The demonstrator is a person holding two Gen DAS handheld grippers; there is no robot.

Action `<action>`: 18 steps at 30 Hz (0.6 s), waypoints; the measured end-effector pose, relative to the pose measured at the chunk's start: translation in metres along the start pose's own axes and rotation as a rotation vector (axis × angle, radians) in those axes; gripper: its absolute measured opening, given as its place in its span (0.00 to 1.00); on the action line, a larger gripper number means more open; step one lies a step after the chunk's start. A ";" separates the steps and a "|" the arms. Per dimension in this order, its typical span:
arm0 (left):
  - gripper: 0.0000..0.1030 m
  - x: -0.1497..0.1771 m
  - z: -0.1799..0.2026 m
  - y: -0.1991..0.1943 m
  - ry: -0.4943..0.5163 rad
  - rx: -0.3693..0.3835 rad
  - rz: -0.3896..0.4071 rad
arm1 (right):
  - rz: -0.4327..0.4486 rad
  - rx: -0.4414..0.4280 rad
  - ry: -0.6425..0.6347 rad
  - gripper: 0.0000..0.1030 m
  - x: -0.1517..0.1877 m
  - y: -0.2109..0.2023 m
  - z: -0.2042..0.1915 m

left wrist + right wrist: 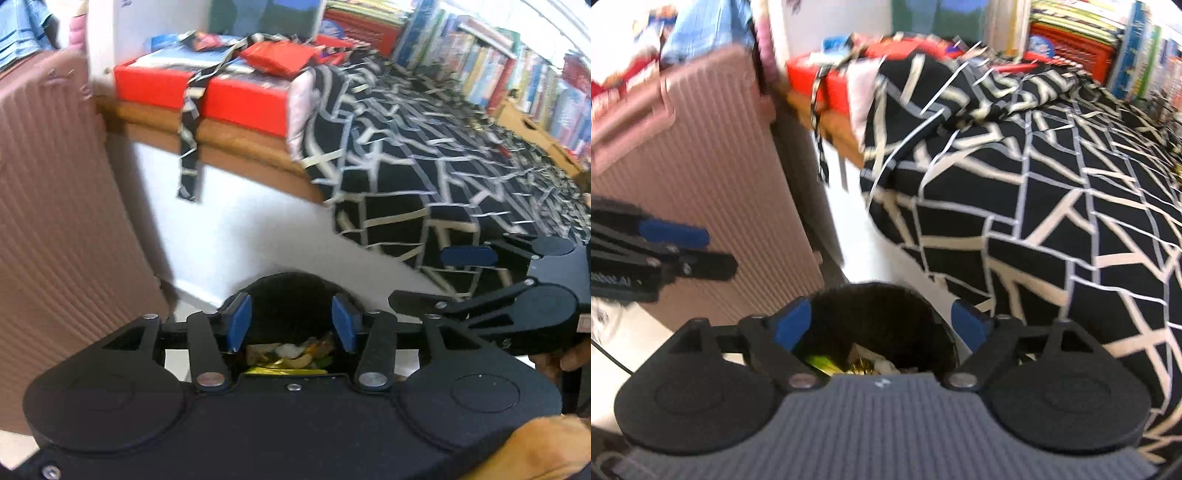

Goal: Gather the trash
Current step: 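Move both open grippers back toward the snack pile on the bed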

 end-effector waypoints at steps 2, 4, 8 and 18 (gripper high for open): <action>0.48 -0.006 0.012 -0.009 0.073 0.005 0.020 | 0.033 -0.012 0.042 0.90 -0.006 -0.016 0.009; 0.48 -0.014 0.023 -0.017 0.124 -0.007 0.050 | 0.068 -0.001 0.077 0.97 -0.014 -0.032 0.018; 0.49 -0.037 0.043 -0.030 0.160 -0.005 0.107 | 0.153 0.087 0.113 1.00 -0.033 -0.067 0.040; 0.62 -0.121 0.121 -0.100 0.281 0.132 0.167 | 0.329 0.147 0.293 1.00 -0.083 -0.176 0.120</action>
Point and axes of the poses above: each gripper's, at about its wrist camera, not at the fingertips, and y roughly the way its jaws point, z to its right, x to its underside, the point moved 5 cm from there along y, roughly the way its jaws point, and after that the axes turned 9 degrees about -y, right-handed, at the moved point
